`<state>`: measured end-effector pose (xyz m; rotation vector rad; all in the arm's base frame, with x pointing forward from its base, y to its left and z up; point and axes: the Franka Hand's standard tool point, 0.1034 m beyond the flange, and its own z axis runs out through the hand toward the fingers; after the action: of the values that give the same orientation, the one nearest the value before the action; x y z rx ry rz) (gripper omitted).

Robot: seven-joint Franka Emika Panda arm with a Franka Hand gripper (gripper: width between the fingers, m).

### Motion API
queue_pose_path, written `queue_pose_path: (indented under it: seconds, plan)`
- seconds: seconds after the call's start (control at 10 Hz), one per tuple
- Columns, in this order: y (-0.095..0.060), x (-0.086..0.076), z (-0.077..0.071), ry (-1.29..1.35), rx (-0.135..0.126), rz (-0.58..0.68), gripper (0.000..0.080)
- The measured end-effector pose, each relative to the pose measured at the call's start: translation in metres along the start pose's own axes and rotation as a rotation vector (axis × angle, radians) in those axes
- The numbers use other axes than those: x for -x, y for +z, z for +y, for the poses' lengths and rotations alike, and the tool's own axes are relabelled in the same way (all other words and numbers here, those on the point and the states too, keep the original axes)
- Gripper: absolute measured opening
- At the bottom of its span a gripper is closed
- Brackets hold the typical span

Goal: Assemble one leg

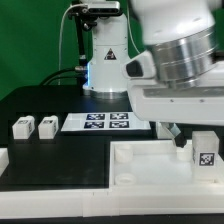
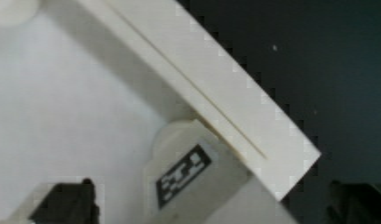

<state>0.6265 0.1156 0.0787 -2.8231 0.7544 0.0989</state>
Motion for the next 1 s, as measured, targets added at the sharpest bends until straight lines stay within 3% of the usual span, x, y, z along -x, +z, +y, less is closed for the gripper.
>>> queue_pose_path:
  seconds: [0.2, 0.4, 0.6, 0.8, 1.0]
  plan:
    - [0.0041, -0.0012, 0.0021, -0.197, 0.008, 0.023, 0.0649]
    - [0.0042, -0.0007, 0.0014, -0.151, 0.002, 0.021, 0.0635]
    - [0.0048, 0.0003, 0.0018, -0.024, -0.001, 0.016, 0.0308]
    - [0.0054, -0.0003, 0.0040, 0.189, -0.008, 0.012, 0.0306]
    - [0.0056, -0.0021, 0.0057, 0.431, -0.046, -0.006, 0.0304]
